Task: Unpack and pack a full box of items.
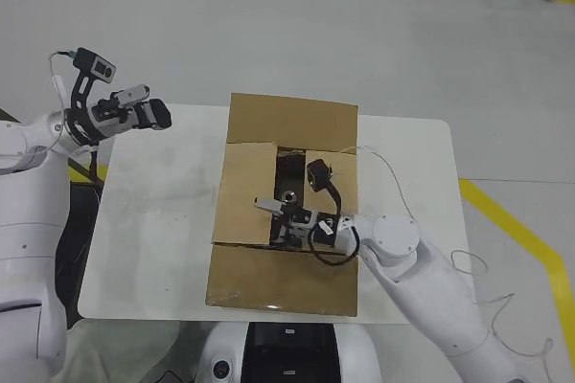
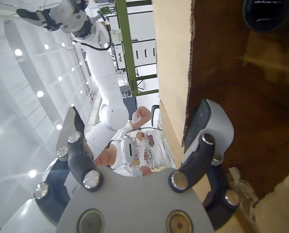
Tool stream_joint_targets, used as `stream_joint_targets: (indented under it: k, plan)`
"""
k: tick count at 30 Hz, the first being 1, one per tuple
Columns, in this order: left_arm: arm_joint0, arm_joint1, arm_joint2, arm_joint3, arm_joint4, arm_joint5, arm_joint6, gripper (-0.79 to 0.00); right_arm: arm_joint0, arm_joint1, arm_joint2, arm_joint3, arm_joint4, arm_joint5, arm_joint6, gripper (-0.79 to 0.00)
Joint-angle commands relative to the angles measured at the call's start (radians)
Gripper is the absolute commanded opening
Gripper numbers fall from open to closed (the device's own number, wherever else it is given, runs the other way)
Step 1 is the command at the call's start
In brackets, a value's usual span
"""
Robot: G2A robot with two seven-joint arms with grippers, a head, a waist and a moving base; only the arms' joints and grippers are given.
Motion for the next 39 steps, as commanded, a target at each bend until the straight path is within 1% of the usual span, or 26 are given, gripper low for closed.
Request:
stream_joint_targets:
  k: [1, 6, 10, 15, 23, 29, 32, 35, 39]
  plan:
    - [0.002, 0.001, -0.003, -0.006, -0.003, 0.002, 0.023, 0.000, -0.011, 0.003, 0.012, -0.021, 0.008, -0.027, 0.008, 0.000]
    - [0.011, 0.003, -0.017, -0.037, -0.009, -0.003, 0.083, 0.000, -0.007, 0.000, 0.010, -0.054, 0.018, -0.090, 0.008, 0.000]
    - [0.018, 0.007, -0.038, -0.052, -0.021, 0.003, 0.115, 0.000, 0.029, -0.013, -0.030, -0.037, 0.034, -0.129, 0.007, 0.000]
    - [0.018, 0.009, -0.057, -0.059, -0.057, 0.026, 0.147, 0.000, 0.097, -0.041, -0.109, 0.028, 0.063, -0.176, -0.002, 0.000]
    - [0.028, 0.010, -0.073, -0.103, -0.094, 0.061, 0.221, 0.000, 0.191, -0.092, -0.222, 0.114, 0.083, -0.260, -0.027, 0.000]
    - [0.046, 0.011, -0.066, -0.152, -0.108, 0.095, 0.215, 0.000, 0.245, -0.133, -0.311, 0.156, 0.057, -0.273, -0.065, 0.000]
    - [0.062, 0.011, -0.061, -0.185, -0.115, 0.106, 0.206, 0.000, 0.267, -0.151, -0.346, 0.168, 0.019, -0.274, -0.091, 0.000]
    - [0.086, 0.012, -0.056, -0.226, -0.121, 0.123, 0.190, 0.000, 0.280, -0.166, -0.370, 0.174, -0.017, -0.265, -0.120, 0.000]
    - [0.121, 0.015, -0.040, -0.264, -0.079, 0.145, 0.179, 0.000, 0.288, -0.181, -0.387, 0.180, -0.044, -0.256, -0.144, 0.000]
